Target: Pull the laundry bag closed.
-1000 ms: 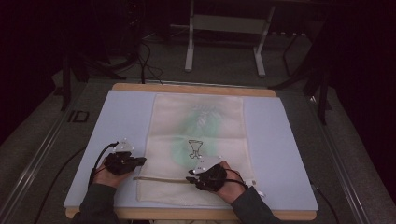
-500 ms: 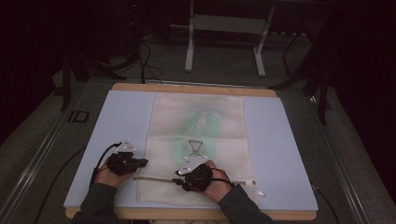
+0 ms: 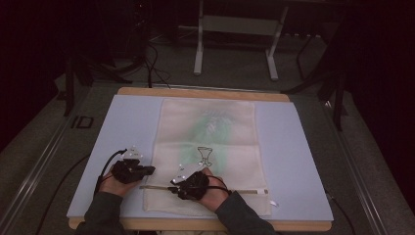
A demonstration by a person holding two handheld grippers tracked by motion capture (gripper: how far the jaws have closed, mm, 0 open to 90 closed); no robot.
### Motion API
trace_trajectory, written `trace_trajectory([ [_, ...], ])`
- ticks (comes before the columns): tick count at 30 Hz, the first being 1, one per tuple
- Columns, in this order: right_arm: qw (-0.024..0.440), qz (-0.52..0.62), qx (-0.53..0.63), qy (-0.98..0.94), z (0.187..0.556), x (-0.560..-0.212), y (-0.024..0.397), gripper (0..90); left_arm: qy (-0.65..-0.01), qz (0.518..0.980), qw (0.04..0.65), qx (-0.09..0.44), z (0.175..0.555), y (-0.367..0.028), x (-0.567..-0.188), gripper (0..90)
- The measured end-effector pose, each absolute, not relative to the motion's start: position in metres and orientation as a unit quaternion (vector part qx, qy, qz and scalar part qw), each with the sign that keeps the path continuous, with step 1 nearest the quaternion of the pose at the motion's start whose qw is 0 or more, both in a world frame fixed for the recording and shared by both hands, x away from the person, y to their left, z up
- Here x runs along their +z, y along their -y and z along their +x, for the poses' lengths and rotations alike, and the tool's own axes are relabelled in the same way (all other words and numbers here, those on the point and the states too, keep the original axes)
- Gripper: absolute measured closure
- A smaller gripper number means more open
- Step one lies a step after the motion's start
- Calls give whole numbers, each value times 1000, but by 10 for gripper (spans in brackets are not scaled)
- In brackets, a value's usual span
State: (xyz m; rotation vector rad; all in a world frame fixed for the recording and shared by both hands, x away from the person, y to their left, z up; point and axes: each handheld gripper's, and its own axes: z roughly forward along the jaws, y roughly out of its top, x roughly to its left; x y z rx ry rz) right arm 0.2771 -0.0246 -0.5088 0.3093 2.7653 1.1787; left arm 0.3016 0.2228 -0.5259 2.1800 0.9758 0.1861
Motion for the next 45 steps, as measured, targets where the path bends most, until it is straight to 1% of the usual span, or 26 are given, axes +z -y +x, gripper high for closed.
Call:
trace_trajectory([
  [7,54,95,387,-915,277,-512,6,781,-383,841,376,72,301,-226,-524,871],
  [12,49,88,388,-916,279,-515,-8,791,-386,835,386,71,301,-227,-523,837],
  [23,44,80,391,-916,281,-519,-29,794,-394,830,387,75,302,-230,-522,772],
  [31,40,75,391,-917,281,-522,-43,810,-401,823,395,79,302,-235,-521,761],
  [45,47,77,396,-914,287,-526,-61,799,-418,808,406,84,302,-244,-519,753],
])
